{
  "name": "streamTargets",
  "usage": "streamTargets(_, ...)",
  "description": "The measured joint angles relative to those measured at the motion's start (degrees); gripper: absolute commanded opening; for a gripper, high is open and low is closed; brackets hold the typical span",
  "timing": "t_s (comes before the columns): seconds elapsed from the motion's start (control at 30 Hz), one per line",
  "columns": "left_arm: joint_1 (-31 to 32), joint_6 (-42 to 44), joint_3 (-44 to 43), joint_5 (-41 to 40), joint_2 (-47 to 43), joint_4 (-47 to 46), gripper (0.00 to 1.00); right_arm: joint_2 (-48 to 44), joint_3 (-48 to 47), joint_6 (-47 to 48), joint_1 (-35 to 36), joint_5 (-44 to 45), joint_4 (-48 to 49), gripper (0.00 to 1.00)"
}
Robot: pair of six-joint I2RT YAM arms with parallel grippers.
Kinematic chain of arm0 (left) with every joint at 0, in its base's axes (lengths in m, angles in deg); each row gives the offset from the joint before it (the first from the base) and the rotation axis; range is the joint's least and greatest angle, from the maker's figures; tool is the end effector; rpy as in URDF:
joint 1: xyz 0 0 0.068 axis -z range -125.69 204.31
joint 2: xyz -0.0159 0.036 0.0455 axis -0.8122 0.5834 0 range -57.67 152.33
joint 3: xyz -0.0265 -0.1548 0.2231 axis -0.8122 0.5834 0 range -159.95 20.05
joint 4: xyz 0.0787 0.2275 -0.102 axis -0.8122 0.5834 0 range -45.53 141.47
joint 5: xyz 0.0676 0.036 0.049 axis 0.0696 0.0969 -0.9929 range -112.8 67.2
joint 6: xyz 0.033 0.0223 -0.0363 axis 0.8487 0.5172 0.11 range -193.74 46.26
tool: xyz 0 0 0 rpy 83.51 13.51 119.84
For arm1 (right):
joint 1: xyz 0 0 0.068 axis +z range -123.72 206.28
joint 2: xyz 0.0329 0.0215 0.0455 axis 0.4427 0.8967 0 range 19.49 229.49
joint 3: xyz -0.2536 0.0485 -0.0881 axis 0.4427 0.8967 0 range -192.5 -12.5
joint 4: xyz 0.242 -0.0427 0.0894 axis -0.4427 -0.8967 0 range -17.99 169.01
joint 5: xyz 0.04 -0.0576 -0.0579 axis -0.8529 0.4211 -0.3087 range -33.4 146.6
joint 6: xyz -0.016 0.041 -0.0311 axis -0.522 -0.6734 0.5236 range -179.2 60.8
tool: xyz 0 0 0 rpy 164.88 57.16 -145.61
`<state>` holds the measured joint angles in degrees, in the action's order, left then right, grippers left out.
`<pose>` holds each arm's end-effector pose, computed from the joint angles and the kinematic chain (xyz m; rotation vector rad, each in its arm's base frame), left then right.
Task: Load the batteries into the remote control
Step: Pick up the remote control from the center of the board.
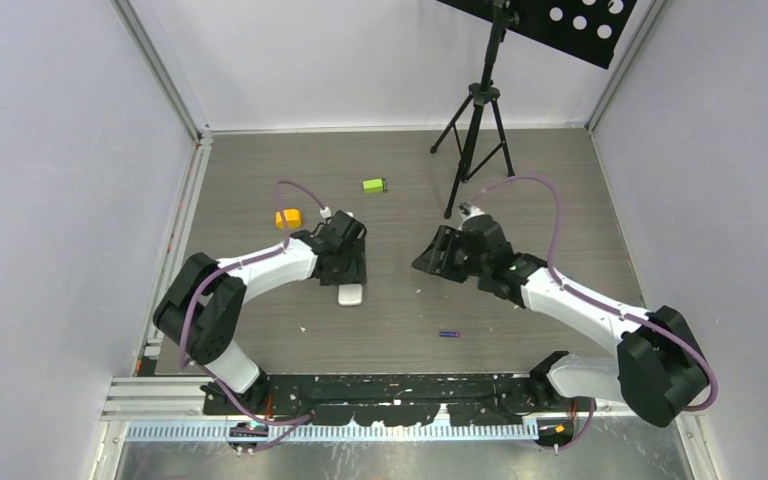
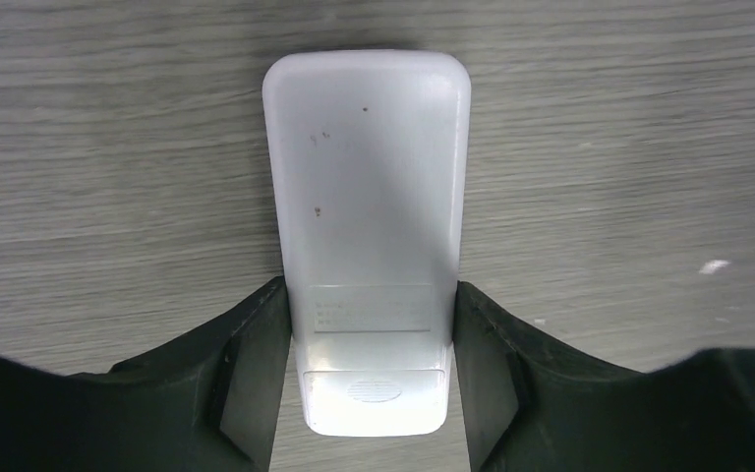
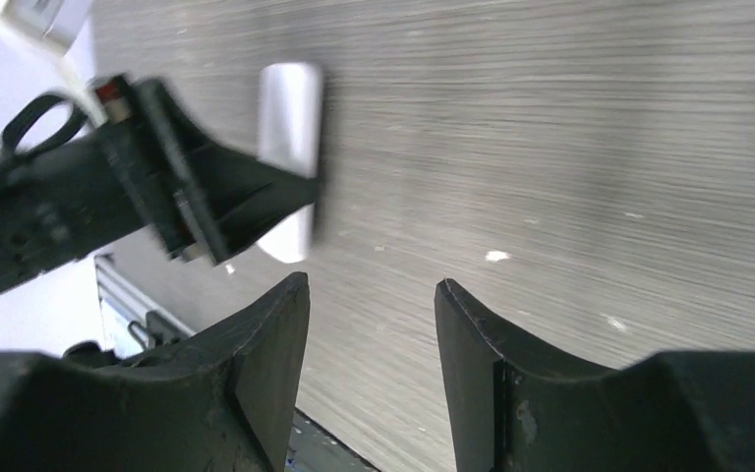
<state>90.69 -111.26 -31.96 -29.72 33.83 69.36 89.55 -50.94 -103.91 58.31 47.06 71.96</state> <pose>0.2452 -0.1753 0.1694 -0.0640 2.7026 -0.2391 0.2132 0.1403 0.2162 0.1689 2.3899 0.8708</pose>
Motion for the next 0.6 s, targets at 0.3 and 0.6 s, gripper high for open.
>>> streamTargets(0.3,0.04,-8.26,-3.28,8.33,-0.02,-6.36,0.45,6.78,-0.63,-6.27,14.03,10.08,9.2,0.67)
streamTargets(0.6,0.04,-14.91,-3.26,14.62,0.0,-12.07,0.45,11.17,-0.63,-8.76,17.73,13.0,15.65,0.64)
